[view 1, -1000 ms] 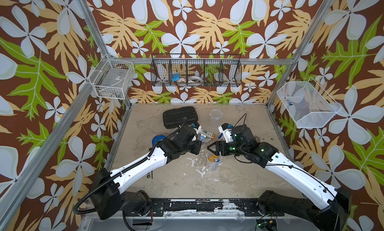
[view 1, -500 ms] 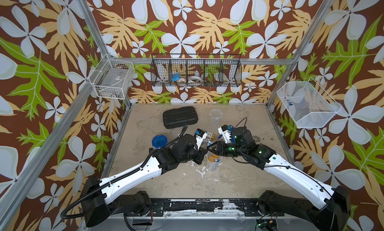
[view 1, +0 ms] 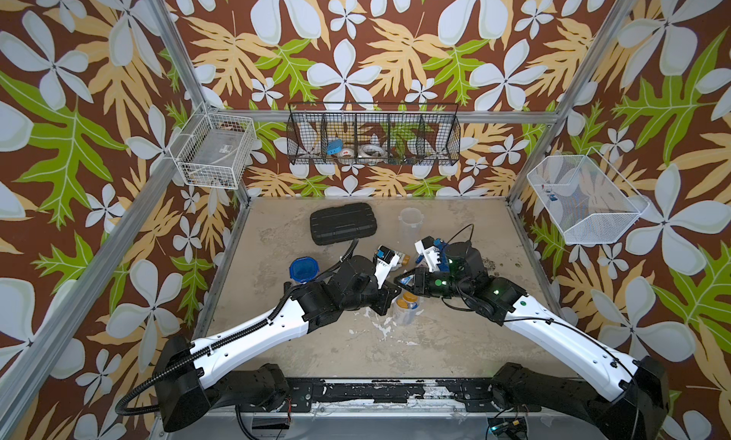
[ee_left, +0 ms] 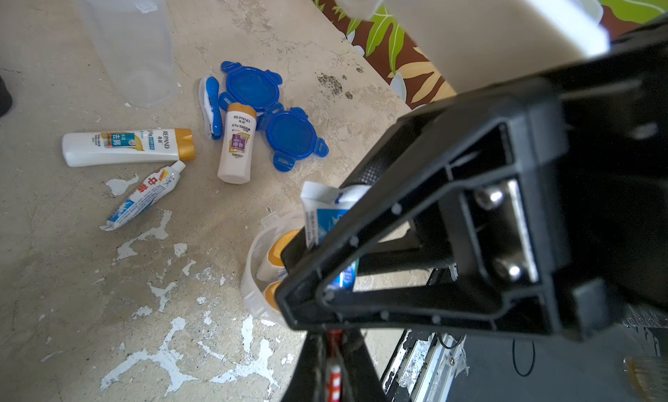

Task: Pack away toiletry kits
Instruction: Pick up the toiletry item from the center of the board, then place the toiletry item into the container.

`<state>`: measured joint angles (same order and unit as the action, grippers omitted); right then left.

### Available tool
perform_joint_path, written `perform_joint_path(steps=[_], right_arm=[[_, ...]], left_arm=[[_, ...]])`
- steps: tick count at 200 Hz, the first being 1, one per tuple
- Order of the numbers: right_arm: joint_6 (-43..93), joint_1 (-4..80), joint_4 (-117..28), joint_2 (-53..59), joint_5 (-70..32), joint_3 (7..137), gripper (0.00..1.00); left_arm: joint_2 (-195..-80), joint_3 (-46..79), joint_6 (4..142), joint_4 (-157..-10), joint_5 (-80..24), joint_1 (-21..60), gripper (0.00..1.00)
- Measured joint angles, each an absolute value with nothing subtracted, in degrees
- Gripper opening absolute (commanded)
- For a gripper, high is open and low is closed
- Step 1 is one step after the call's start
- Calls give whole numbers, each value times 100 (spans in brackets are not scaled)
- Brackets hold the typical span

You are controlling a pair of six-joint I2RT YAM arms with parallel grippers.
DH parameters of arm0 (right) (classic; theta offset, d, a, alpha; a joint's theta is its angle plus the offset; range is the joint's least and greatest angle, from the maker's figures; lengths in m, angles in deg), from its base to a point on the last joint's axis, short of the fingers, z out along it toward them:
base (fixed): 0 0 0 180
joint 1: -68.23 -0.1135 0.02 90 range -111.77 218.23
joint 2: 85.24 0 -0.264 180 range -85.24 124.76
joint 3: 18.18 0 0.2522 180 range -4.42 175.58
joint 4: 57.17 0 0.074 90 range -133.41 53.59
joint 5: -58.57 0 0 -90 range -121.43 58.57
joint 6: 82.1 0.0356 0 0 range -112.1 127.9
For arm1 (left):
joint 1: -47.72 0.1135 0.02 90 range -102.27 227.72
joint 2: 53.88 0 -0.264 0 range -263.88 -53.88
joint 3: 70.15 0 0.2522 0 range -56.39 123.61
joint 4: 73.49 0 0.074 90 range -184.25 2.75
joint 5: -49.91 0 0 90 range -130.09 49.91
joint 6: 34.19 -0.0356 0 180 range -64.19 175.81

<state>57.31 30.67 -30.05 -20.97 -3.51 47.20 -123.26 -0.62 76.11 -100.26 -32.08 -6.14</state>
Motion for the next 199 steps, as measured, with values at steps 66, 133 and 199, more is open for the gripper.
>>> perform_joint_path(steps=[66, 133, 199], right_arm=[[4837, 3065, -2098, -2049, -1136, 5109, 0], [3565, 2881, -1770, -2036, -2014, 5082, 0], [3143, 2785, -1844, -1977, -2464, 4720, 0]], left_arm=[[-12173, -246, 7718, -9965, -3466, -623, 64], [-11902, -503, 7954, -9965, -3726, -319, 65], [-11953, -412, 7923, -10096, -3816, -166, 66]])
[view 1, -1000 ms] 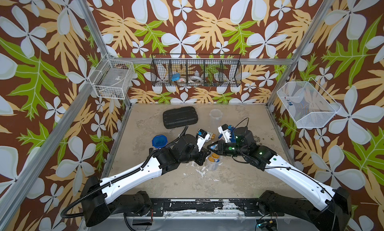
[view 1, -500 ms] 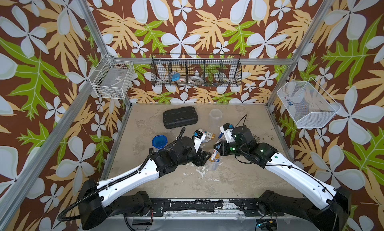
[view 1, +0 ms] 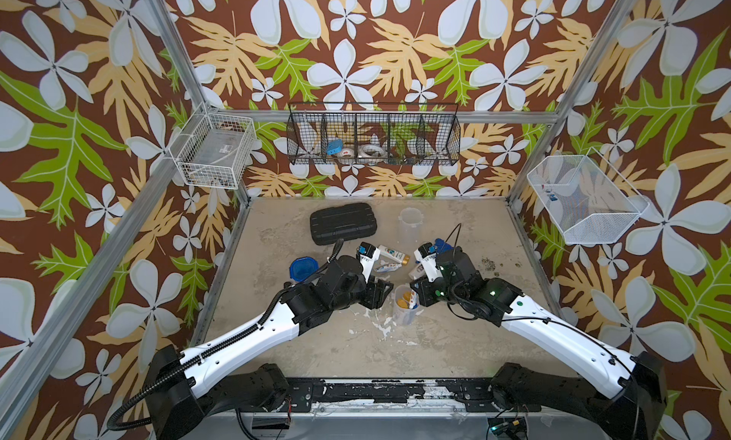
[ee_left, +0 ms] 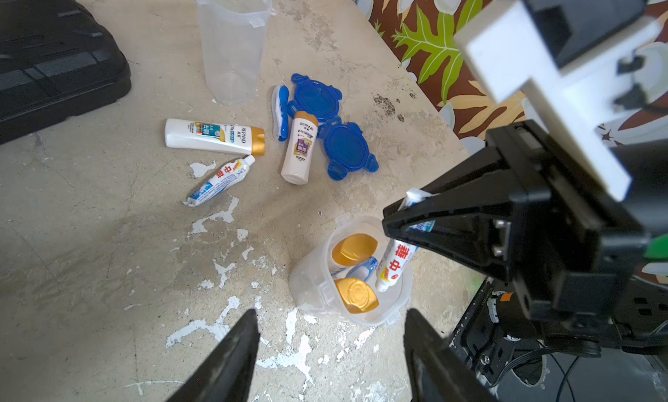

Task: Pack away toiletry kits
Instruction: Place the toiletry item into the container.

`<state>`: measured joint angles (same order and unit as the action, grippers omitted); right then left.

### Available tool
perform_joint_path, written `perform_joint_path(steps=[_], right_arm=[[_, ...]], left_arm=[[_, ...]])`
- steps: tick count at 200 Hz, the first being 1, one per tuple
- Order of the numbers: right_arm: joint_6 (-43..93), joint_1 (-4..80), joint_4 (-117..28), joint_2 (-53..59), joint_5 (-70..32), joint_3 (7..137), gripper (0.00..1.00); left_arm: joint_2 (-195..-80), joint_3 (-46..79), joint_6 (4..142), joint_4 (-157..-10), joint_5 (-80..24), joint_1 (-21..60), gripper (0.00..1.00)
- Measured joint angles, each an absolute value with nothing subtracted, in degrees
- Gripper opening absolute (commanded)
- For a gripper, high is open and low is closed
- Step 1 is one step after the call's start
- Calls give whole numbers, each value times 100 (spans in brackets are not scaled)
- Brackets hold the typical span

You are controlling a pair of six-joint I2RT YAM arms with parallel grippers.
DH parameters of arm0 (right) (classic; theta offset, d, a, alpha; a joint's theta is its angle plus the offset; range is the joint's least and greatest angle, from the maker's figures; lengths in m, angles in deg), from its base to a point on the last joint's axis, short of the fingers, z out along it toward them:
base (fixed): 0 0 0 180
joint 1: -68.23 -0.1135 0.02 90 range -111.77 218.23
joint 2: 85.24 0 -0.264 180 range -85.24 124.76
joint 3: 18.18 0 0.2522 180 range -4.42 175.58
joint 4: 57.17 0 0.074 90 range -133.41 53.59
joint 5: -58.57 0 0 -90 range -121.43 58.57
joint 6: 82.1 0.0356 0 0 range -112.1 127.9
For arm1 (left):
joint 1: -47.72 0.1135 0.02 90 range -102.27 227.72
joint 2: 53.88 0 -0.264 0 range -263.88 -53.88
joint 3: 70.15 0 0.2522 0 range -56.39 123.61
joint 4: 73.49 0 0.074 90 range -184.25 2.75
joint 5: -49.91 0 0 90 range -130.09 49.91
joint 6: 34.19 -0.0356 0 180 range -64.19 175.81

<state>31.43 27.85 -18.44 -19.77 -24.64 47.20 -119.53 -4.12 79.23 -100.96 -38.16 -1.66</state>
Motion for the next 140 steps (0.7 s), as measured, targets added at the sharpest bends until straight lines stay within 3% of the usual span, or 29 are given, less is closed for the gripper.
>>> perform_joint_path(steps=[56, 110, 140], right_arm=[[3141, 2619, -1984, -1913, -2567, 4444, 12], [3145, 2584, -2032, -1913, -2582, 4350, 35], [3145, 2586, -2014, -1935, -2585, 4481, 41]], left_arm=[[-12595, -29, 7884, -10343, -3954, -15, 70], [-13544, 436, 7864, -10621, -4072, 9, 70], [-13998, 439, 7860, -10619, -4065, 149, 70]])
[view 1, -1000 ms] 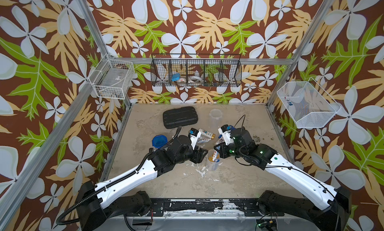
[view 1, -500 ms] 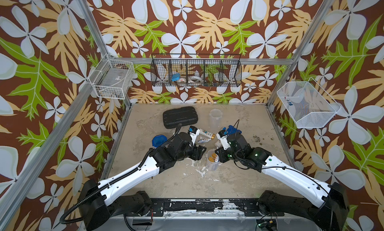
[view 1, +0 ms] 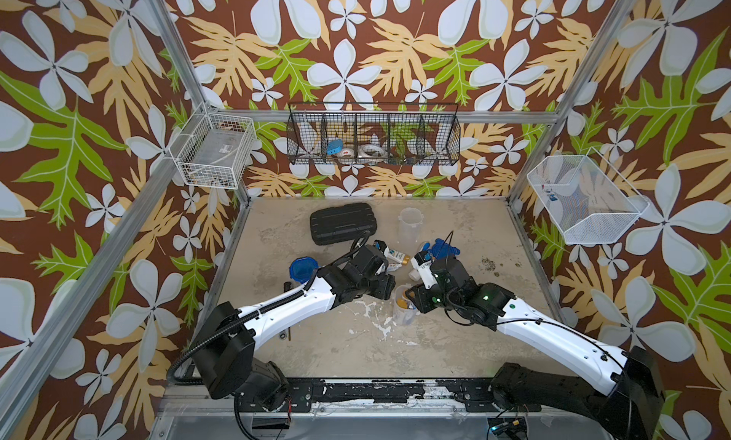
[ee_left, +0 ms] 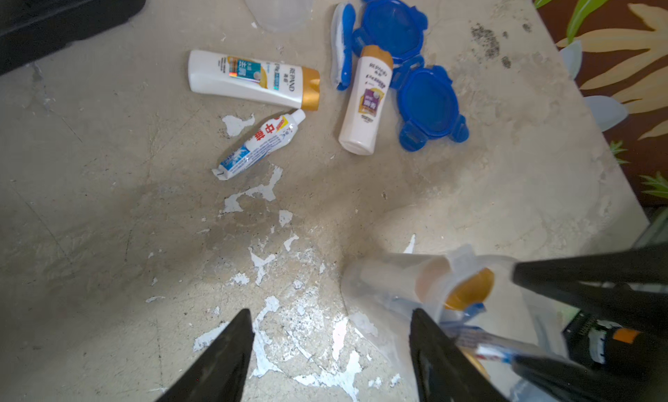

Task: Pack away toiletry kits
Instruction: Place the toiletry item into the container, then pick up the lid from the center of the board.

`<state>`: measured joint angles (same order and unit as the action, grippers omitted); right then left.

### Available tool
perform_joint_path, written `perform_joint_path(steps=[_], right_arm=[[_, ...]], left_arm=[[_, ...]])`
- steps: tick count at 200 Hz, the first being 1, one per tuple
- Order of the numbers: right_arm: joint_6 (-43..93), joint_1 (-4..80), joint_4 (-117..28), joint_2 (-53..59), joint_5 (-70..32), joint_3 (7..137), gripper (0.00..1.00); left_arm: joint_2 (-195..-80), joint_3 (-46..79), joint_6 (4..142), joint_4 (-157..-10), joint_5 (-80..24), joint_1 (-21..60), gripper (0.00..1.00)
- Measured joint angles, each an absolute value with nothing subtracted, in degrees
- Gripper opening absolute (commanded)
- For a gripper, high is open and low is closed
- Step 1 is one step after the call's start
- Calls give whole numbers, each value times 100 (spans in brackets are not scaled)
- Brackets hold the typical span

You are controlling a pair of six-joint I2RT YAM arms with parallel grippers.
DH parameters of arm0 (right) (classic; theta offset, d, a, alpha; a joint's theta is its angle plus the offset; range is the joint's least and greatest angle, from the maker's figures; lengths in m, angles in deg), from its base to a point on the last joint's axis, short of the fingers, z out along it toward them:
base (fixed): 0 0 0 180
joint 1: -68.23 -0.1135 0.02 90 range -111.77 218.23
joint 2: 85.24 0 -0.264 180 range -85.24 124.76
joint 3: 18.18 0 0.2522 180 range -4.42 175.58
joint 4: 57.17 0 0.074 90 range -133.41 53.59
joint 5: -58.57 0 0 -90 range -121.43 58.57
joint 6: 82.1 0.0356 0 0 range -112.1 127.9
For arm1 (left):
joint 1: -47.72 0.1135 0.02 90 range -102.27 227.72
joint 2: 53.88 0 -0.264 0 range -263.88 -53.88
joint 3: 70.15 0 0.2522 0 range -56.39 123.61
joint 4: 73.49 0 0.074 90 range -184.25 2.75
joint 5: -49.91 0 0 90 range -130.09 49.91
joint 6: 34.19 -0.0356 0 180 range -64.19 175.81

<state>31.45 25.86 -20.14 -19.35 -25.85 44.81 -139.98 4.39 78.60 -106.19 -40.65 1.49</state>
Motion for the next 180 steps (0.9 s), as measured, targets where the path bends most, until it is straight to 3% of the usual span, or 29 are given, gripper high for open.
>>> perform_joint_path(steps=[25, 96, 117, 144, 180], right_arm=[[3143, 2586, -1914, -2010, -2587, 4752, 43], [3325, 2602, -1142, -2445, -2733, 5102, 34], [3465, 2704, -924, -2626, -2733, 5012, 44], [3543, 3144, -734, -2797, -2731, 4855, 68], [3438, 4164, -699, -2598, -2683, 4728, 85]], left_arm=[[-14530, 662, 7799, -10678, -3916, 369, 70], [-15854, 2135, 7224, -11187, -3899, 531, 70], [-16053, 2371, 7204, -11276, -3903, 586, 70], [-16418, 2845, 7202, -11401, -3916, 686, 72], [-16774, 3354, 7209, -11580, -3927, 798, 80]])
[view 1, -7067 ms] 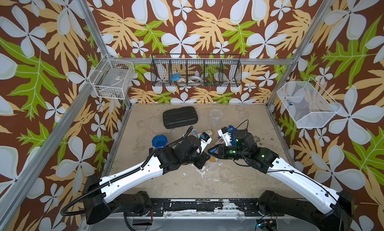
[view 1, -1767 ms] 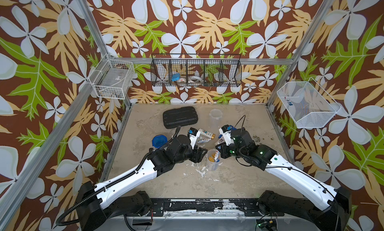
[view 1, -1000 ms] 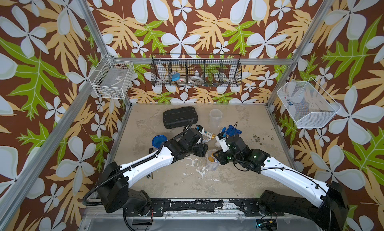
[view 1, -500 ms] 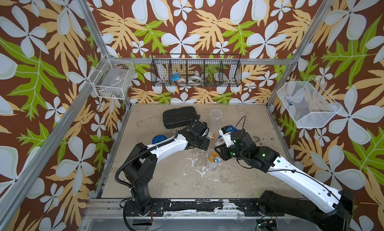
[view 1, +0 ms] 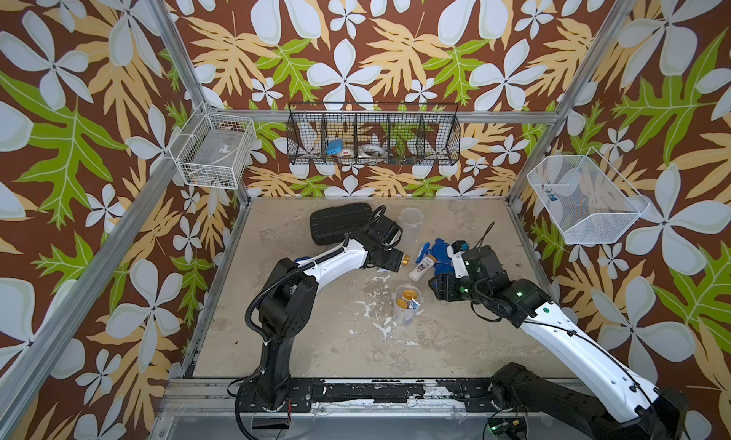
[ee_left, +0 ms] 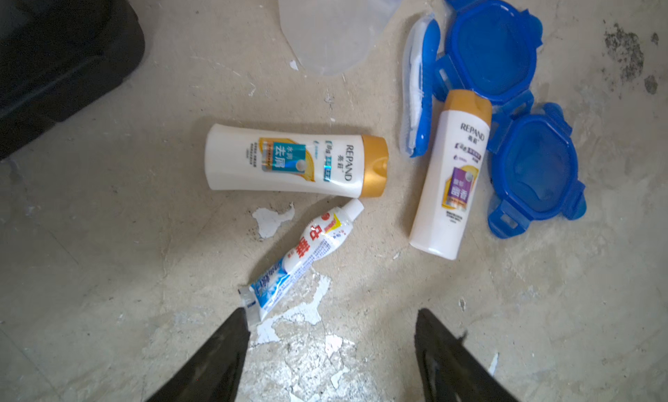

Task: Pack away toiletry kits
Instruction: Pick up the lid from the center of the board.

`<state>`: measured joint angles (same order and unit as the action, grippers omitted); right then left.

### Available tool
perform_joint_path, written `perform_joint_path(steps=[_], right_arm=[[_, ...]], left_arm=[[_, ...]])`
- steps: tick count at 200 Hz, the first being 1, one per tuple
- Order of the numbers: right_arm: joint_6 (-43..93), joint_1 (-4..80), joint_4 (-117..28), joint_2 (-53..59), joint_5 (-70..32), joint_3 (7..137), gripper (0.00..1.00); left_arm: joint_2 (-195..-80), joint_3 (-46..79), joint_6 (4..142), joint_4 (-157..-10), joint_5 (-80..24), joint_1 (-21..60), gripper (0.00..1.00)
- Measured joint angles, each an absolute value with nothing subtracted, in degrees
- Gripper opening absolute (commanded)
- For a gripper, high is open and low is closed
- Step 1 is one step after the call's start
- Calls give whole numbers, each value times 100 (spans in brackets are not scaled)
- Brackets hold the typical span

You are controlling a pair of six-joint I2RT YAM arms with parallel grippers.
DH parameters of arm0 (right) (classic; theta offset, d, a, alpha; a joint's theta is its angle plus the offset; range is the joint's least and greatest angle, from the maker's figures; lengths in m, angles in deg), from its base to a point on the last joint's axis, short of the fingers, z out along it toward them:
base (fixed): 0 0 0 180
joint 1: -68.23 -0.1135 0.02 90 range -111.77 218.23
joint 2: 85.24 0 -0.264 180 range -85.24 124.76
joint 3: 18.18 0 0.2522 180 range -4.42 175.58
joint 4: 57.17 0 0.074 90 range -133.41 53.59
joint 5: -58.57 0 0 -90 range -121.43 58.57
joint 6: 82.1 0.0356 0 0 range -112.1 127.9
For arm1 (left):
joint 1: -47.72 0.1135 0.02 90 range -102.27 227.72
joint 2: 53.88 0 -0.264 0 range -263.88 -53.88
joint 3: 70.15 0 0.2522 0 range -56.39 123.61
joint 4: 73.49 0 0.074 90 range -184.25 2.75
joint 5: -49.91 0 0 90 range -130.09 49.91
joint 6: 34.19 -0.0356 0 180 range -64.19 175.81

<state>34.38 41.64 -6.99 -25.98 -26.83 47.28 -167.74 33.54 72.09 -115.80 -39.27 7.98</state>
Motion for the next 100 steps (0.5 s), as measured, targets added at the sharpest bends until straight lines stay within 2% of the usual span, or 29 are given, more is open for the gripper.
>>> perform_joint_path(steps=[16, 49, 65, 100], right_arm=[[3294, 4680, -760, -2381, -2523, 4610, 89], [3095, 5559, -989, -1743, -2370, 4460, 93], [2995, 5790, -1125, -1428, -2355, 4464, 99], [2813, 5985, -1446, -681, -2386, 4602, 100]], left_arm=[[-16849, 3455, 7226, -11624, -3940, 820, 86], [-16877, 3505, 7230, -11700, -3936, 835, 87], [-16862, 3503, 7235, -11705, -3857, 835, 87], [-16508, 3230, 7278, -11648, -3676, 835, 91]])
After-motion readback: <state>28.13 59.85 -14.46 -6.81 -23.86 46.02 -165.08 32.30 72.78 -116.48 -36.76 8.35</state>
